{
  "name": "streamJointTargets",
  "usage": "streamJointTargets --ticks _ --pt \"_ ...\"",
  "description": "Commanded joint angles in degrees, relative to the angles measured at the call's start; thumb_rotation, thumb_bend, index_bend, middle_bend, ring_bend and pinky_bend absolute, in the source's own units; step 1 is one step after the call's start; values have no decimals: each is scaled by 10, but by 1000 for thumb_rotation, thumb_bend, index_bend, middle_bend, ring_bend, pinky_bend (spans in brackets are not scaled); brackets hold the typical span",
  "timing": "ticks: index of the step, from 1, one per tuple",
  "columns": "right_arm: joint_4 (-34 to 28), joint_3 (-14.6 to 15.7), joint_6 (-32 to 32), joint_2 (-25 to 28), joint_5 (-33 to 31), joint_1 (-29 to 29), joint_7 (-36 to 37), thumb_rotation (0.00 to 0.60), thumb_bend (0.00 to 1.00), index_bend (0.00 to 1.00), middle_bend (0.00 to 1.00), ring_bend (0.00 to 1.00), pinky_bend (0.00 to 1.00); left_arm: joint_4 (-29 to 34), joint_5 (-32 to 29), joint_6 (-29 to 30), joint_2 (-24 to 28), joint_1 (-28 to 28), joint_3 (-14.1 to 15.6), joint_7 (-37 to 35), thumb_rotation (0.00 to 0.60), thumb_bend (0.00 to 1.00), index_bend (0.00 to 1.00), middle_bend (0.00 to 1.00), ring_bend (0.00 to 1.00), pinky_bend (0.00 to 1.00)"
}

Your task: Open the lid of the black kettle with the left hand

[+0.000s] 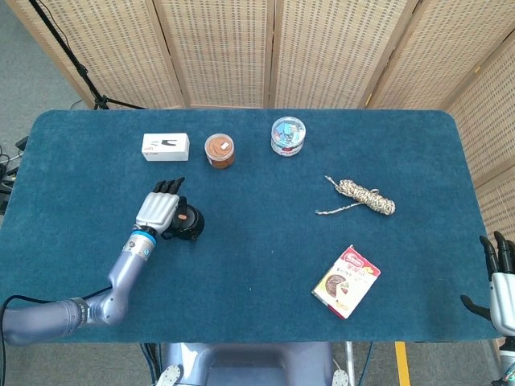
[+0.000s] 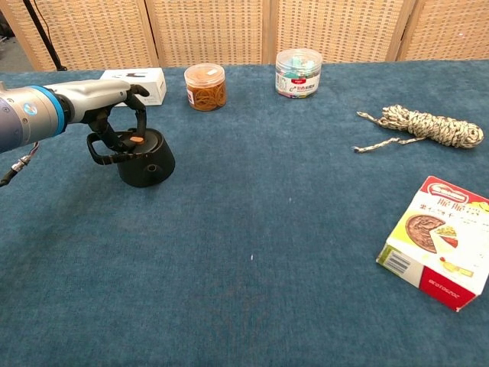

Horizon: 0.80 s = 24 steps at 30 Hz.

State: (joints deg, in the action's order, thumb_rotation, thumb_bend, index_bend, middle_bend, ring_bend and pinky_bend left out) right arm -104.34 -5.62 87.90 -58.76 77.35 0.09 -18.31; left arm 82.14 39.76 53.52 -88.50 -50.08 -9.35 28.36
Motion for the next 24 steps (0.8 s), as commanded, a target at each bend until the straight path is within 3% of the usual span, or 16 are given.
streamJointTargets --ticks 1,17,24 --pt "0 0 1 0 0 0 0 600 56 0 0 0 0 6 3 7 5 0 -3 2 600 390 601 0 0 0" --pt "-5 4 5 1 7 -2 0 600 56 0 0 0 0 79 24 43 70 14 -22 -1 600 392 602 0 0 0" --pt "-8 7 8 2 11 -3 -2 600 56 0 0 0 0 41 12 8 93 28 -14 -29 600 391 603 0 0 0"
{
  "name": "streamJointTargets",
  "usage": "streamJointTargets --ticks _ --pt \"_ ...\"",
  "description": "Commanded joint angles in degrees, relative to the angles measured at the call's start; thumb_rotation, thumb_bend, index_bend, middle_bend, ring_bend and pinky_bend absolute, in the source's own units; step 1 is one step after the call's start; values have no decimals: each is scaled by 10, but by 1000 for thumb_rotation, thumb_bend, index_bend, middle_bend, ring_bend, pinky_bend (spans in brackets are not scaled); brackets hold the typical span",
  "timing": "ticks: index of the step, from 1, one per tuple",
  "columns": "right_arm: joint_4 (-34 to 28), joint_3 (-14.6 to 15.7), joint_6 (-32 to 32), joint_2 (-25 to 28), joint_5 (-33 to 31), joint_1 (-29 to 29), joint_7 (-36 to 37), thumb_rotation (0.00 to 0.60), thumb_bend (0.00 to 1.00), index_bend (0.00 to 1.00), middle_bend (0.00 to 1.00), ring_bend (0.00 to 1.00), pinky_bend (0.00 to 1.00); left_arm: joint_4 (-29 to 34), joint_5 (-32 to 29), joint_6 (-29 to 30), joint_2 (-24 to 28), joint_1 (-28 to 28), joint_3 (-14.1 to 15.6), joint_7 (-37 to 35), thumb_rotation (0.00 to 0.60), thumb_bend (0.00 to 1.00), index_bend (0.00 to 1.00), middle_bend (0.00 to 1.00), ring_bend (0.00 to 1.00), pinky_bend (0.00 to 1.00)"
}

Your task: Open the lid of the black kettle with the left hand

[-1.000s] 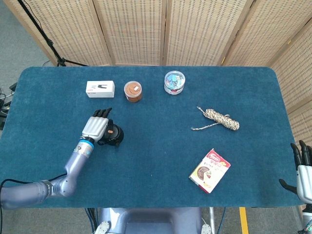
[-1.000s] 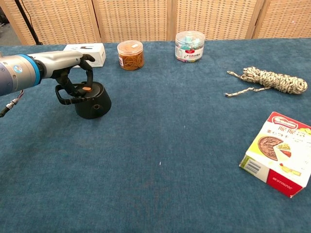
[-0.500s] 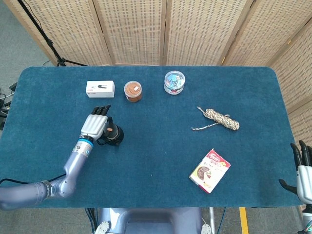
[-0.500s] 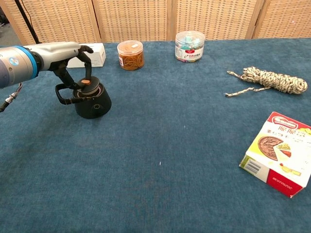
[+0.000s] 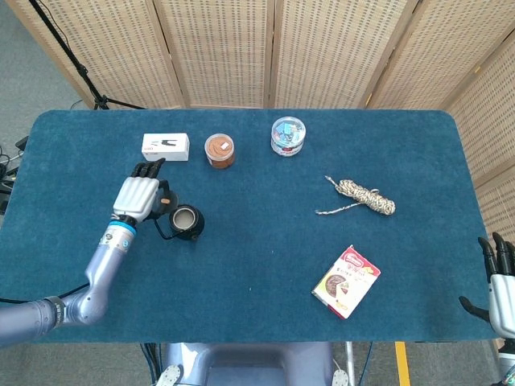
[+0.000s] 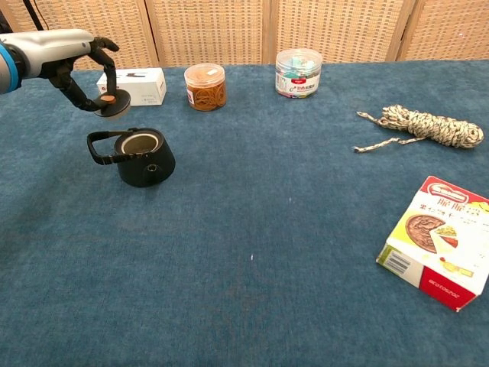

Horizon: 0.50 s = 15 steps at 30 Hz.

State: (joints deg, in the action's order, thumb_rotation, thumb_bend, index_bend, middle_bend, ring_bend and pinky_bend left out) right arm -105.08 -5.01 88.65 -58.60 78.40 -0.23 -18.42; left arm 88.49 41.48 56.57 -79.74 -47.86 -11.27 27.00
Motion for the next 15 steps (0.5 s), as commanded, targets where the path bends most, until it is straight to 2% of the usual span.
streamJointTargets --ticks 1,8,15 --pt "-1 1 0 0 1 0 -1 600 56 0 0 0 0 -39 -6 -33 2 8 7 -25 600 391 603 0 0 0" --pt "-2 1 0 -1 -1 0 -5 600 55 0 0 0 0 -134 -1 -97 -34 13 17 -76 600 392 603 0 0 0" --pt "0 -1 -5 -1 -9 2 -7 600 55 0 0 0 0 -203 11 -127 -73 12 29 -87 600 395 603 0 0 0"
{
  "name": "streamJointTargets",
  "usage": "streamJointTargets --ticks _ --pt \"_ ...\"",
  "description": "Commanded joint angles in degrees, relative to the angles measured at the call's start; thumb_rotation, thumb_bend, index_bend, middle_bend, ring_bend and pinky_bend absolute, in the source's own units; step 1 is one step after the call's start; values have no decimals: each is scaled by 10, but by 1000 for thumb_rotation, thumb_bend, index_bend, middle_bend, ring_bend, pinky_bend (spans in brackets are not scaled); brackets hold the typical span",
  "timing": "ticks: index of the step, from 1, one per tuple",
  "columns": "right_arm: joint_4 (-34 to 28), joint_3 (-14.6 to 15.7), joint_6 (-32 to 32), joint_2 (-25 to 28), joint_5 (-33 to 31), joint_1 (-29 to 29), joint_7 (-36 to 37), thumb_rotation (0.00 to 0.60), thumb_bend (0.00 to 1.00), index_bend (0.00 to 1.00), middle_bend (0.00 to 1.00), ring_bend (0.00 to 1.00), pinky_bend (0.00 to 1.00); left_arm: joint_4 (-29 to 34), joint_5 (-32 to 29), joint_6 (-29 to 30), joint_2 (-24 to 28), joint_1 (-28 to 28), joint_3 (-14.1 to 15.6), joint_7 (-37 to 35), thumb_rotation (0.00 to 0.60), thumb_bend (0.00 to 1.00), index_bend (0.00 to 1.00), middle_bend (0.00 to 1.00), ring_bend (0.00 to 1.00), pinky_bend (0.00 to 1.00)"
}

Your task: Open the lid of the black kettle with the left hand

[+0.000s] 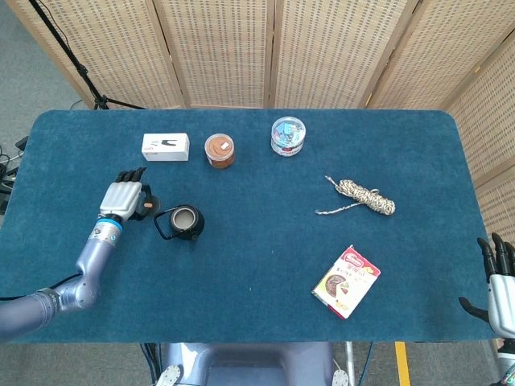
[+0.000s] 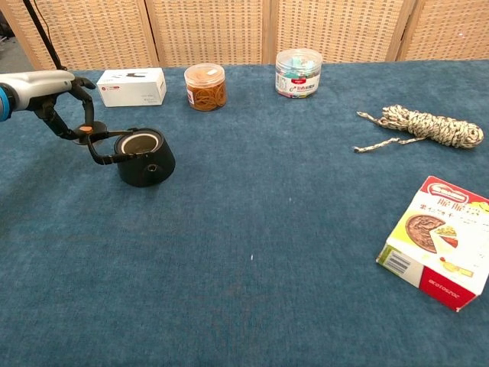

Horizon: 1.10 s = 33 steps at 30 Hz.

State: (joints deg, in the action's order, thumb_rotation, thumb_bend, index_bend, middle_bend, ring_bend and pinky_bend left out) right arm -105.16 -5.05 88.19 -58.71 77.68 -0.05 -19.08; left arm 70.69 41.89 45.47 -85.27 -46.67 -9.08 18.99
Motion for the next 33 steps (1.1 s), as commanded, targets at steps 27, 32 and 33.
streamJointTargets --ticks 27,32,33 --pt "-6 8 3 0 15 -2 1 600 56 0 0 0 0 143 126 89 121 105 27 -85 600 221 0 0 0 0" --pt "-8 8 14 -2 18 -6 -8 600 56 0 0 0 0 186 188 179 159 171 52 -115 600 144 0 0 0 0" --pt "-8 8 15 -2 19 -6 -8 600 56 0 0 0 0 191 201 197 165 184 57 -123 600 130 0 0 0 0"
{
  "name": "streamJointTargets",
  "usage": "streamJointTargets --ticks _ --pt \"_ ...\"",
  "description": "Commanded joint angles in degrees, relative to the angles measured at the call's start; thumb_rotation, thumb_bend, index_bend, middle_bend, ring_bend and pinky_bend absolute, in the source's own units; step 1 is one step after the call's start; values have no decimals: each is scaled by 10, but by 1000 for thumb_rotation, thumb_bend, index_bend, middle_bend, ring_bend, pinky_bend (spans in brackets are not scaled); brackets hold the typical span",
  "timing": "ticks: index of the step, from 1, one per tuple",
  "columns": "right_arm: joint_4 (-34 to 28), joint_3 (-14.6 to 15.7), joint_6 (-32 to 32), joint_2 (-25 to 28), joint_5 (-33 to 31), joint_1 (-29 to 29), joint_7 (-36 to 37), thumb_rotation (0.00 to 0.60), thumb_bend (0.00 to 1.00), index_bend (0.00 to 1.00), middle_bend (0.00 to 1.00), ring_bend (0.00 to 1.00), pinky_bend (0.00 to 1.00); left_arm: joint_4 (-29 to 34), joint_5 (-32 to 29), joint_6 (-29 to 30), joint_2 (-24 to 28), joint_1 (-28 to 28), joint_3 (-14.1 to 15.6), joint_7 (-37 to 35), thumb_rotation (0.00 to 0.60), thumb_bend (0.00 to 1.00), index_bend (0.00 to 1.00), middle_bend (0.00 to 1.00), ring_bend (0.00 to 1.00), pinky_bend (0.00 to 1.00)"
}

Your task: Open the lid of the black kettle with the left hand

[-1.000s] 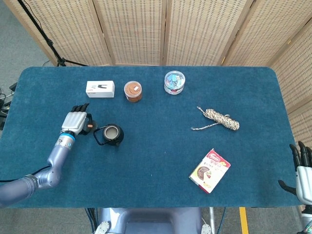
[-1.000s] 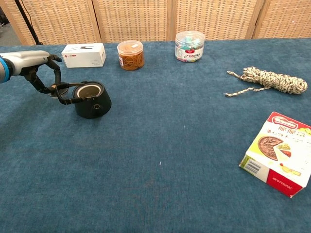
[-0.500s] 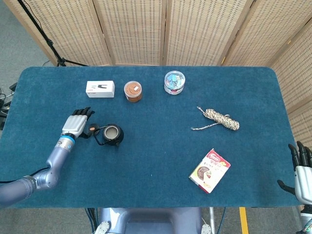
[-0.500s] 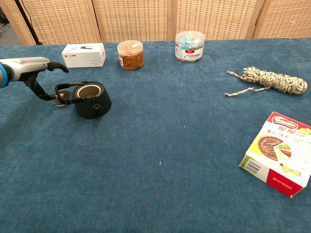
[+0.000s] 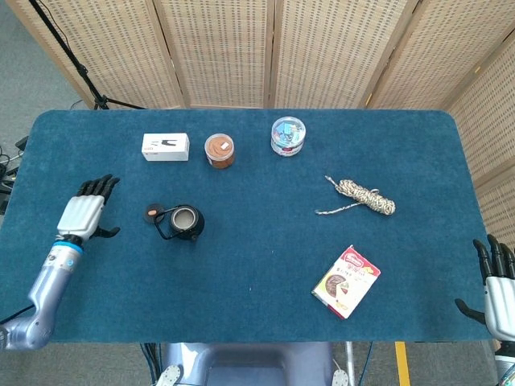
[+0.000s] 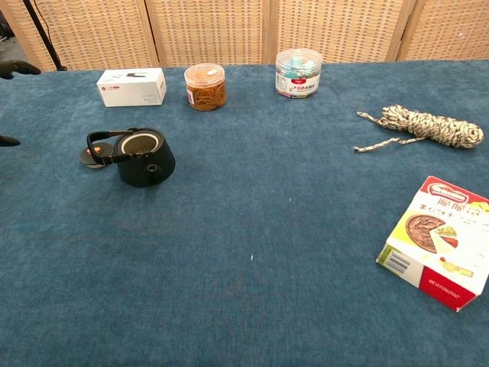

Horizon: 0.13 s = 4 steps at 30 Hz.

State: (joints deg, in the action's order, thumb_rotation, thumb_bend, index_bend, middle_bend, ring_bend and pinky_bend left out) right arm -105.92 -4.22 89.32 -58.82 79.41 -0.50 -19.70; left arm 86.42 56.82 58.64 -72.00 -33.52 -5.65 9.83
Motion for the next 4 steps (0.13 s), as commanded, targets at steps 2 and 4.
streamJointTargets --ticks 2,4 --pt "-1 -1 7 0 3 -3 1 600 56 0 0 0 0 41 81 106 39 79 33 -45 600 111 0 0 0 0" --pt "-1 0 9 0 7 -4 4 600 56 0 0 0 0 43 111 147 44 105 41 -59 600 106 0 0 0 0"
